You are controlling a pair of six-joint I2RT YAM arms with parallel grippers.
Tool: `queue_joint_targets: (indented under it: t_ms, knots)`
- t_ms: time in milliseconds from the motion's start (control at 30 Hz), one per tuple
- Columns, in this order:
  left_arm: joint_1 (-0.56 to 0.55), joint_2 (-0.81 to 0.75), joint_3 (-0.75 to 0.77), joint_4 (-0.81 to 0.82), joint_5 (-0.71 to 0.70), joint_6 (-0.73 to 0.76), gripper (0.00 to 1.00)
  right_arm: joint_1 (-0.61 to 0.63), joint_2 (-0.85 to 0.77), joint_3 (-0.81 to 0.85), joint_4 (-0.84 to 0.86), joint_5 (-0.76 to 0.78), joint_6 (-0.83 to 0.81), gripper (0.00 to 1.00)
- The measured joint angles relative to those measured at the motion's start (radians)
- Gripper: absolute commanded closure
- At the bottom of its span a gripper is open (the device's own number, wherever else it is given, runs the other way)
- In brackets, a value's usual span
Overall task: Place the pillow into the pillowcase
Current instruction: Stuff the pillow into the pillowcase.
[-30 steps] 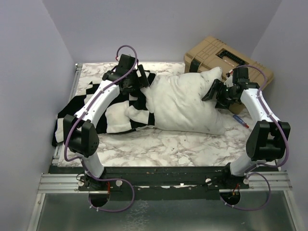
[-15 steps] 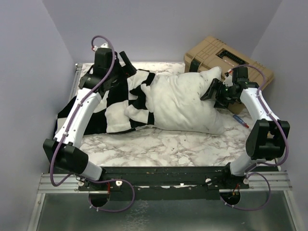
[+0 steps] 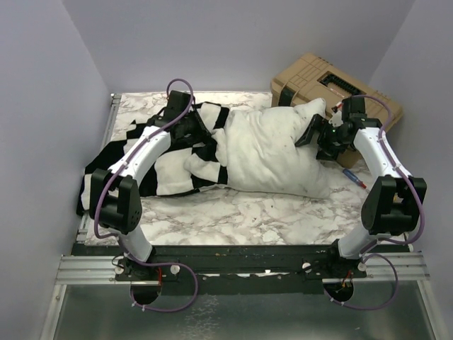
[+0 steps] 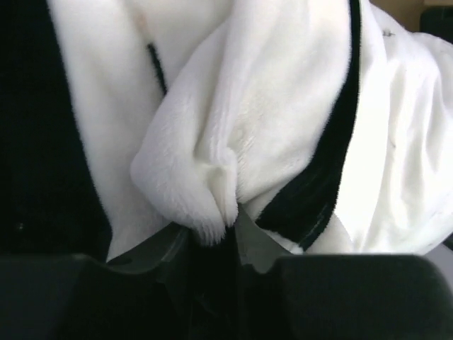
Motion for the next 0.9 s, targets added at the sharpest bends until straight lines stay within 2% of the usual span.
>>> queue_joint_targets:
  t_ms: [33,67,267,300,367,400,500,567,733,900]
  knots:
    - [-0.011,0.016,0.008,0.008,0.008,-0.013,0.99,0.0,0.0,0.003,-0.007,0.008,0.005,0.0]
    - [-0.017,0.027,0.017,0.011,0.011,-0.014,1.0,0.0,0.0,0.005,-0.014,0.017,0.008,0.0]
    - [-0.032,0.068,0.135,0.008,0.02,-0.01,1.0,-0.027,-0.037,-0.004,-0.024,0.057,0.022,0.01]
    - [-0.033,0.067,0.154,0.008,0.021,-0.01,1.0,-0.035,-0.043,-0.008,-0.018,0.047,0.022,0.04]
    - [-0.042,0.066,0.203,0.016,0.03,-0.01,1.0,-0.047,-0.04,-0.008,-0.006,-0.008,0.022,0.18]
    - [-0.053,0.066,0.233,0.018,0.035,-0.009,1.0,-0.048,-0.031,-0.009,0.025,-0.073,0.025,0.31]
    - [-0.113,0.068,0.328,0.026,0.07,-0.008,1.0,-0.042,0.016,-0.017,0.107,-0.169,0.029,0.81]
    - [-0.171,0.092,0.42,0.029,0.102,-0.011,1.0,-0.027,0.046,-0.018,0.188,-0.253,0.04,0.99]
    - [-0.318,0.265,0.69,0.005,0.126,-0.03,1.0,0.008,0.062,-0.098,0.437,-0.406,0.174,1.0]
    - [-0.417,0.478,0.961,-0.021,0.132,-0.095,1.0,0.055,0.026,-0.231,0.713,-0.488,0.4,1.0]
